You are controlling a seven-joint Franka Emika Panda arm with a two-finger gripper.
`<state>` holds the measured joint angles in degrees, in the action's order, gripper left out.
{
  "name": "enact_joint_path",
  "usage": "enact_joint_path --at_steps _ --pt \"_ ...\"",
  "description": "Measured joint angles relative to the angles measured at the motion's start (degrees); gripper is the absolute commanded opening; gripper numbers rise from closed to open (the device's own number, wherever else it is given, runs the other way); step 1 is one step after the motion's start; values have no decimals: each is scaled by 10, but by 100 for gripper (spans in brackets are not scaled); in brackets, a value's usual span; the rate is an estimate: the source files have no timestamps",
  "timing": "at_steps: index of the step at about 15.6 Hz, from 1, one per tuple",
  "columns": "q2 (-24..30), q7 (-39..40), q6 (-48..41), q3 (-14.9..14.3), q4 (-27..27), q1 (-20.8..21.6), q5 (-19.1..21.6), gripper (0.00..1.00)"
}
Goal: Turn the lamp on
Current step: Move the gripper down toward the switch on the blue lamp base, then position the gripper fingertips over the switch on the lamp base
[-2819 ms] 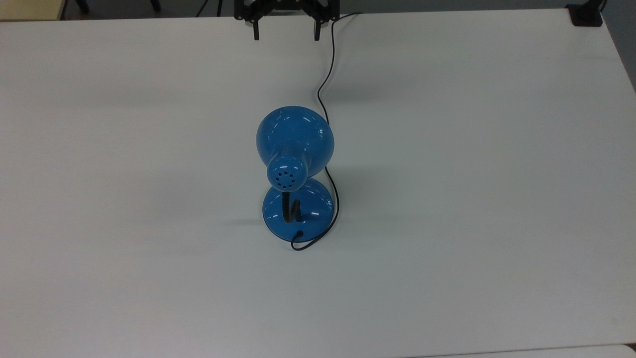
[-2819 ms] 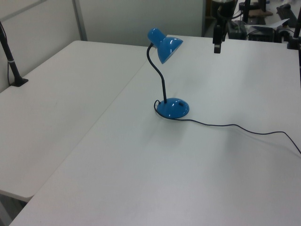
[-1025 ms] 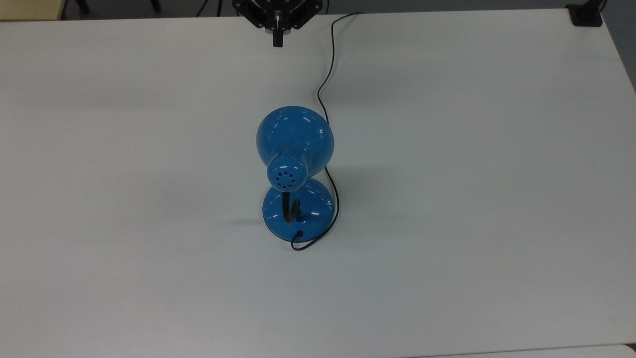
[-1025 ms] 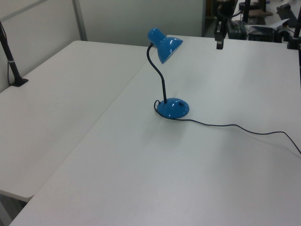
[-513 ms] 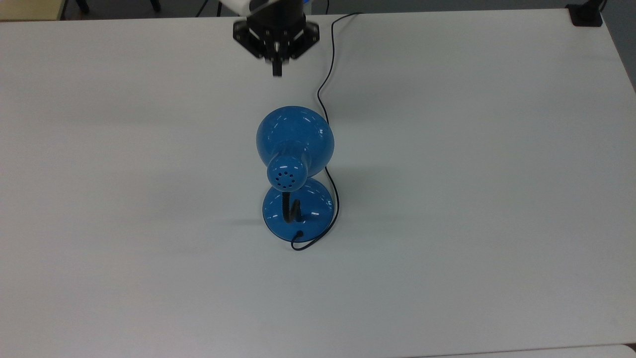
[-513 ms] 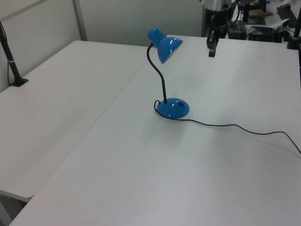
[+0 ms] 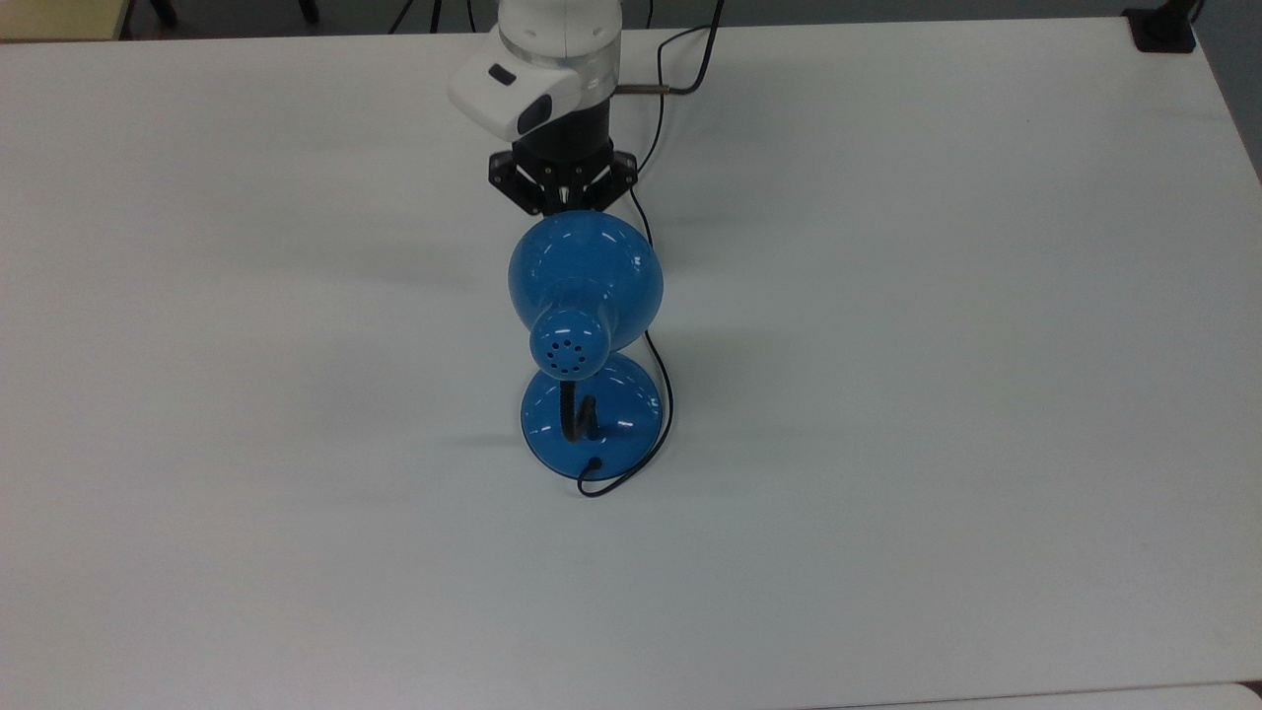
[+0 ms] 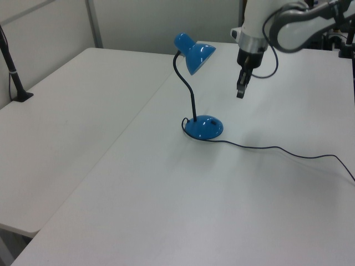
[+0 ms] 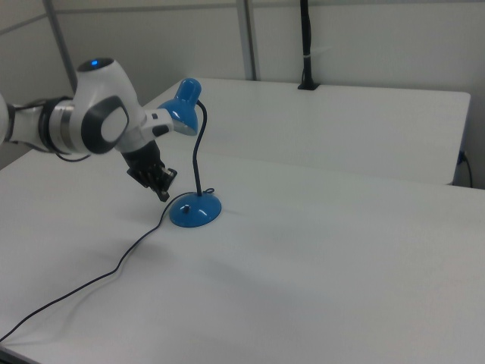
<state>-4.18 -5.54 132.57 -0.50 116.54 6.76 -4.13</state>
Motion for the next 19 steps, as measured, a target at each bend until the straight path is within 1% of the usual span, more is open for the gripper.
enact_joint_path --at_steps 3,6,10,17,19 --pt "0 -21 94 0 48 0 0 0" --pt "-7 -27 169 0 73 0 0 0" --pt "-42 -27 253 0 79 -2 0 0" --pt "-91 -27 345 0 78 -5 -2 0" --pt "-102 -27 355 0 73 -5 -5 0"
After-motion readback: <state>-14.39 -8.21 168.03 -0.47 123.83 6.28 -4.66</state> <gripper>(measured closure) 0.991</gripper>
